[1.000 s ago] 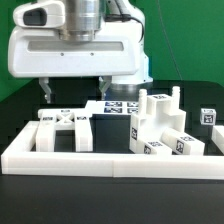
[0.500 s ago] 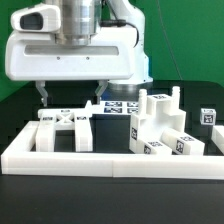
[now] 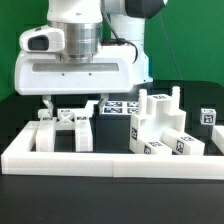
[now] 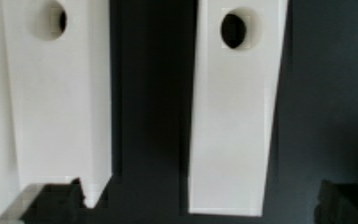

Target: Assemble chair

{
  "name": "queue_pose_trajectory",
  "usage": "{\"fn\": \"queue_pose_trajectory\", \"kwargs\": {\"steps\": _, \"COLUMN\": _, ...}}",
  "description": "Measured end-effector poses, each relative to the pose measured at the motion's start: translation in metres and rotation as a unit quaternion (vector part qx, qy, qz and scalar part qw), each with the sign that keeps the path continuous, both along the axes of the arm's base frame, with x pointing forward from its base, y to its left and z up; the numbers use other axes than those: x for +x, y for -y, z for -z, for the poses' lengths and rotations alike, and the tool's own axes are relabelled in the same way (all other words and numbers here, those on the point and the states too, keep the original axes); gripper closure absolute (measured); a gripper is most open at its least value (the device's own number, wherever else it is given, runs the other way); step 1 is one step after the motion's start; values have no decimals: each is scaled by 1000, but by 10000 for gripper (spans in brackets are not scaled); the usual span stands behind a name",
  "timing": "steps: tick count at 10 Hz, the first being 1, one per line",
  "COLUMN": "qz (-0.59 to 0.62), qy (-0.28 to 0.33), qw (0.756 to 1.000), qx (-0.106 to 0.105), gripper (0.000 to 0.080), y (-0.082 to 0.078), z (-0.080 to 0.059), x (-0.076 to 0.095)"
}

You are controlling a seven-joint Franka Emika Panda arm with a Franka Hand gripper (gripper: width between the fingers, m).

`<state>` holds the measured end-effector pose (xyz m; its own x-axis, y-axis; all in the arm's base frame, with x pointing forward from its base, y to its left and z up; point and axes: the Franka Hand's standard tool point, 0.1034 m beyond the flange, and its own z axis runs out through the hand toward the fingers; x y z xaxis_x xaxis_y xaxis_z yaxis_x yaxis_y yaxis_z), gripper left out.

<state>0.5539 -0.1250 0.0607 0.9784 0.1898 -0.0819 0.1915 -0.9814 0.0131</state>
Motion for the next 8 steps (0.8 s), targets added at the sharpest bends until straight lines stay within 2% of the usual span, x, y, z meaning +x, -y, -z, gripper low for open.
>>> {"fn": "queue_pose_trajectory", "kwargs": {"steps": 2, "qz": 0, "qy": -2, "qw": 1000, "qx": 0, "gripper": 150, "y": 0, "z": 2, "x": -2}}
{"fn": "queue_pose_trajectory", "kwargs": {"steps": 5, "qz": 5, "qy": 1, "qw": 1000, "qx": -4, "gripper": 150, "y": -5, "z": 21, "x": -22}}
{"fn": "queue_pose_trajectory", "kwargs": {"steps": 7, "qz": 4, "qy": -2, "qw": 1000, "qx": -6, "gripper": 150, "y": -7, "z": 29, "x": -24}}
{"fn": "queue_pose_trajectory", "kwargs": {"steps": 8, "qz": 1, "qy": -5, "qw": 1000, "qx": -5, "gripper": 150, "y": -13, "z": 34, "x": -25}}
